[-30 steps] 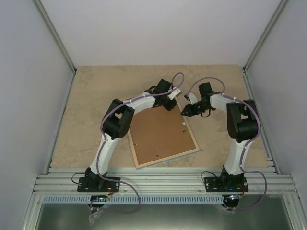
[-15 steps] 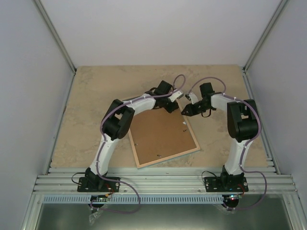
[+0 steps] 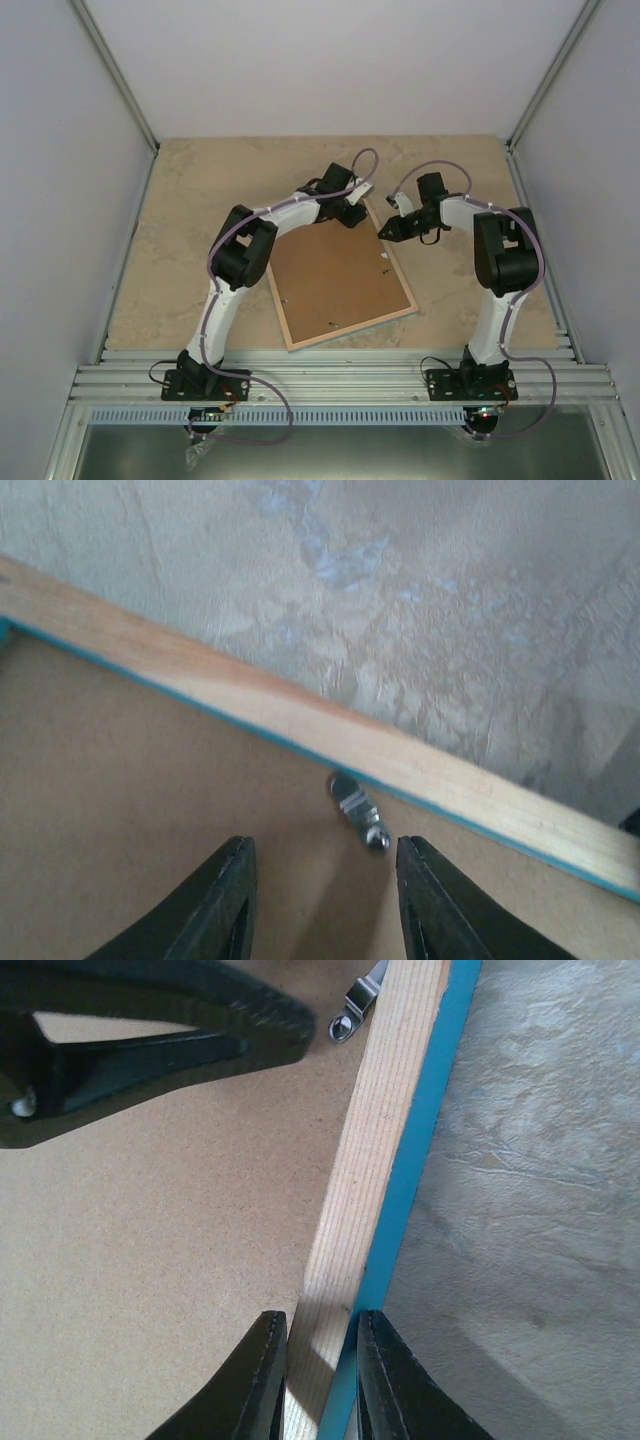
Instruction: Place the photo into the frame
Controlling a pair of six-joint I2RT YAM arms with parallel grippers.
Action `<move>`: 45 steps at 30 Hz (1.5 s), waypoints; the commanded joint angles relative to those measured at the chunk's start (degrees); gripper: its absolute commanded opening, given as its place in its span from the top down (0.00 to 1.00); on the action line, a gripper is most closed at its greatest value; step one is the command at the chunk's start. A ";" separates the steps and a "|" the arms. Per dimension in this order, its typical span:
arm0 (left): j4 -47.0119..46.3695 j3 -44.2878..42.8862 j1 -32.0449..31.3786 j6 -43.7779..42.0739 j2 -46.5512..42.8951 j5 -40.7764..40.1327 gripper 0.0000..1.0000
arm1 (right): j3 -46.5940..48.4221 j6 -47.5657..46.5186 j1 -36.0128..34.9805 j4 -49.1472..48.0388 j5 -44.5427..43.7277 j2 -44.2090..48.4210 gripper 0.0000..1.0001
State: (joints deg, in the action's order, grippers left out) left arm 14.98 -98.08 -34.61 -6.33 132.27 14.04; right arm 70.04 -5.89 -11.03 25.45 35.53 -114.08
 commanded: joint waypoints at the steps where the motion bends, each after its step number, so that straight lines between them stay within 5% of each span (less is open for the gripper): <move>1: 3.49 -4.16 -0.45 -1.26 4.45 2.10 0.58 | -1.66 -2.11 0.30 -0.41 -4.24 -2.04 1.00; 28: 14.37 -7.54 -3.30 -17.23 9.33 8.83 0.94 | -1.27 -2.65 0.74 -0.66 -4.36 -2.50 1.00; 32: 14.57 -8.84 -2.50 -17.42 9.21 9.54 0.88 | -1.09 -2.31 0.74 -0.84 -4.16 -2.69 1.00; 39: 6.80 -6.08 2.63 -9.35 0.85 13.90 0.53 | 0.86 -0.44 0.74 -1.36 -3.43 -4.04 1.00; 45: -0.50 4.45 5.87 -9.24 -10.42 12.83 0.46 | 2.92 2.62 0.74 -2.86 -2.03 -5.10 1.00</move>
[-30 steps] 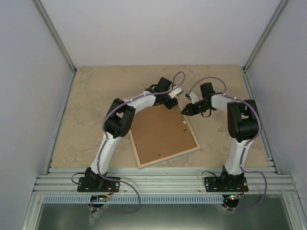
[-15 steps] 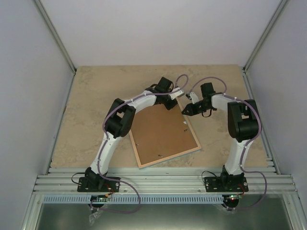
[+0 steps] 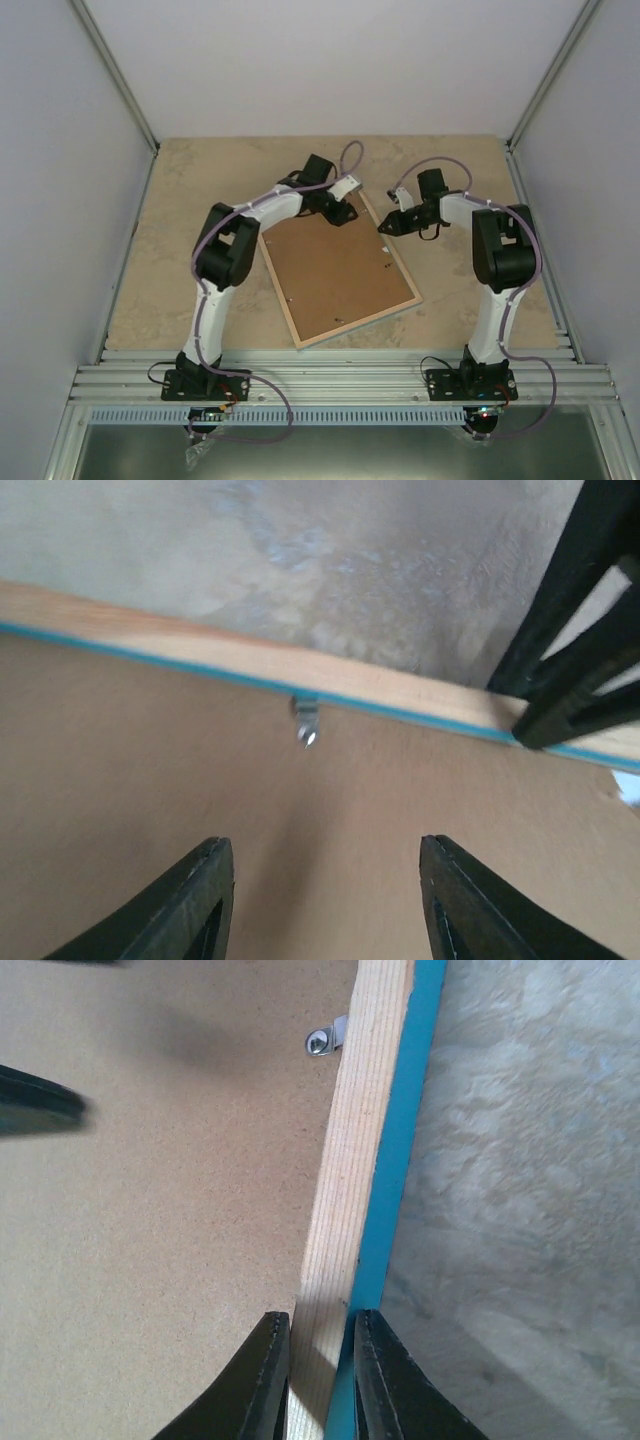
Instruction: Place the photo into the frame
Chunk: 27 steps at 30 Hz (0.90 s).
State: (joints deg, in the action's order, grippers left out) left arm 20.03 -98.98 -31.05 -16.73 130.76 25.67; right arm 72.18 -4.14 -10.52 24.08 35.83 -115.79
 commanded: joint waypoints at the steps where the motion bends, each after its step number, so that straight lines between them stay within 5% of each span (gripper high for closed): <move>1: -5.72 7.34 2.75 0.43 -10.36 1.22 0.46 | 1.30 1.39 0.17 -1.69 -1.92 -3.66 0.99; 5: -3.86 14.00 2.71 -4.00 -14.82 1.38 0.46 | 3.33 2.03 0.22 -1.02 0.34 -3.69 0.92; 11: -8.51 23.59 -3.25 -4.39 -19.09 2.17 0.46 | -0.20 -1.90 2.78 0.21 2.63 3.86 0.65; 18: -13.25 23.11 -10.82 -3.18 -15.55 2.53 0.50 | -7.36 -15.26 5.95 10.39 1.05 12.01 0.64; 27: -10.84 19.07 -15.47 -6.74 -9.60 -2.04 0.50 | -11.12 -24.50 7.71 17.17 1.16 11.04 0.68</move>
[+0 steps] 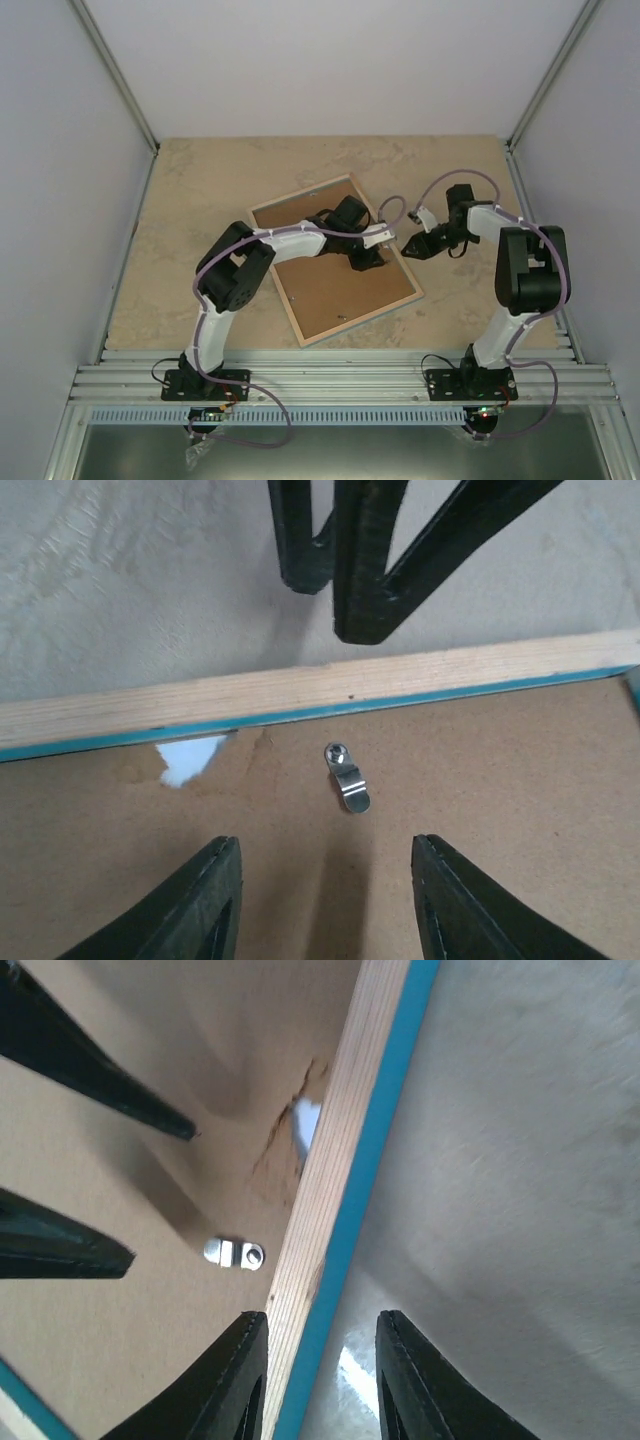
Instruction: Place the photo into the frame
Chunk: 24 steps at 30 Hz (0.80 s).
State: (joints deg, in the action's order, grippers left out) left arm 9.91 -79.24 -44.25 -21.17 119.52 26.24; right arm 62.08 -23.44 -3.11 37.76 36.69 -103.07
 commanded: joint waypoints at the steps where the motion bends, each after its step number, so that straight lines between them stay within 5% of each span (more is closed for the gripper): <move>1: -0.89 -0.76 -2.73 -2.21 1.95 -3.59 0.50 | -1.12 -5.08 0.30 3.51 0.49 -2.55 0.69; 6: -1.68 -0.63 -3.08 -0.98 3.51 -10.27 0.62 | -2.49 -4.46 0.30 2.02 0.66 -4.92 0.73; 13: 2.19 -2.12 -3.66 -6.25 5.10 -3.69 0.86 | -2.74 -4.13 0.29 1.26 0.80 -7.76 0.86; 24: 6.23 -9.00 -5.84 -6.92 10.64 0.54 0.92 | -2.06 -1.69 0.30 0.05 0.92 -10.02 0.98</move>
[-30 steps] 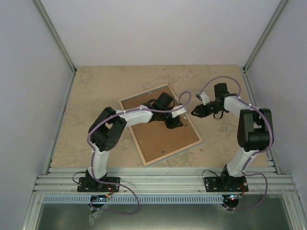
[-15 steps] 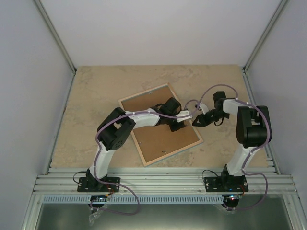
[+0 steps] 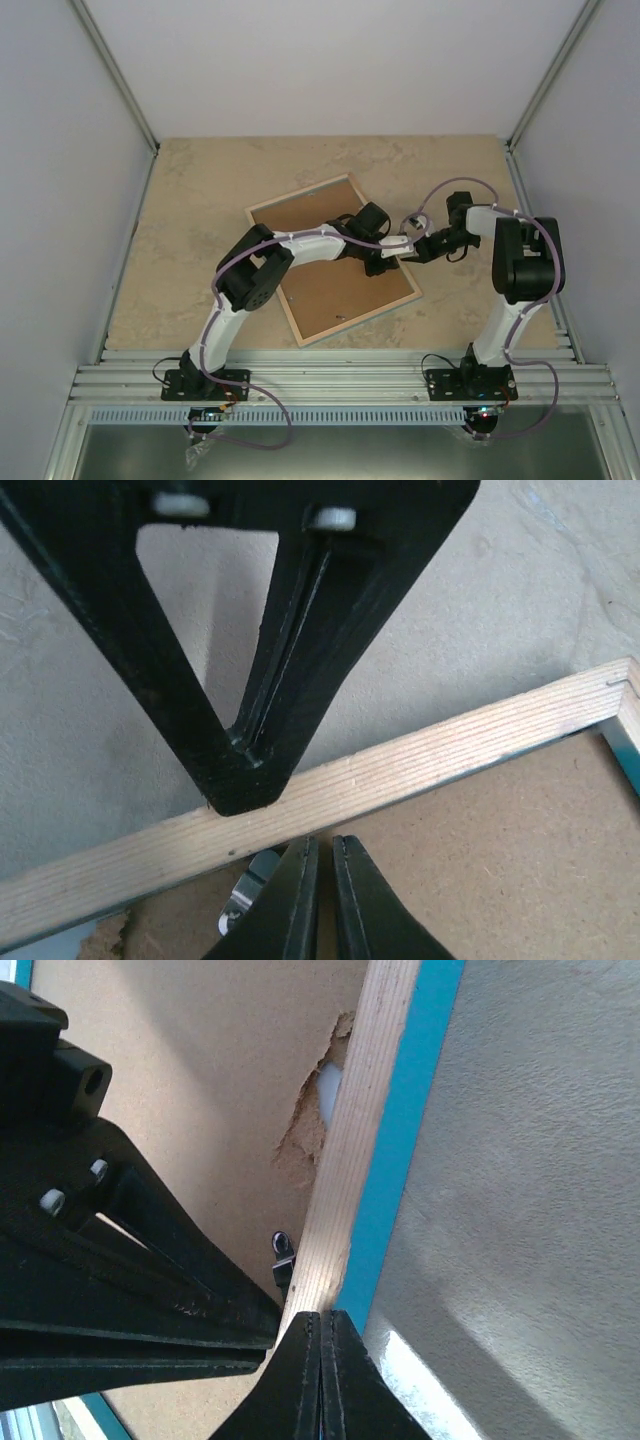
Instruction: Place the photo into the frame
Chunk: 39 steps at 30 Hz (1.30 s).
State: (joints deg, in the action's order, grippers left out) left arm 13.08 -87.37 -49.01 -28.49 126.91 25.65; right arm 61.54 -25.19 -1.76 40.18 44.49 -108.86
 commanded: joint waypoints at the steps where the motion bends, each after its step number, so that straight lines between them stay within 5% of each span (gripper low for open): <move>1: 2.34 -1.02 -1.08 1.64 3.40 0.11 0.91 | -1.51 0.07 -1.05 -2.32 -6.95 -4.28 0.99; 13: -5.81 10.72 0.49 3.74 -9.75 -2.43 0.85 | -2.11 -0.21 -0.17 -2.11 -7.67 -2.85 0.99; 25: -7.78 6.93 -0.18 3.19 -3.01 -12.23 0.67 | -3.18 -1.27 -0.15 -1.41 -6.20 -2.30 0.98; 39: -2.87 7.99 -1.52 -1.76 -0.20 -12.31 0.75 | -3.34 -1.85 -0.13 -1.55 -6.25 -2.86 0.99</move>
State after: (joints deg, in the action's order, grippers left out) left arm 5.63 -82.02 -50.22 -26.94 124.20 13.17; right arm 60.66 -25.45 -1.52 38.98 45.50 -108.60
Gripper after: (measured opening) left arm 0.239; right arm 0.022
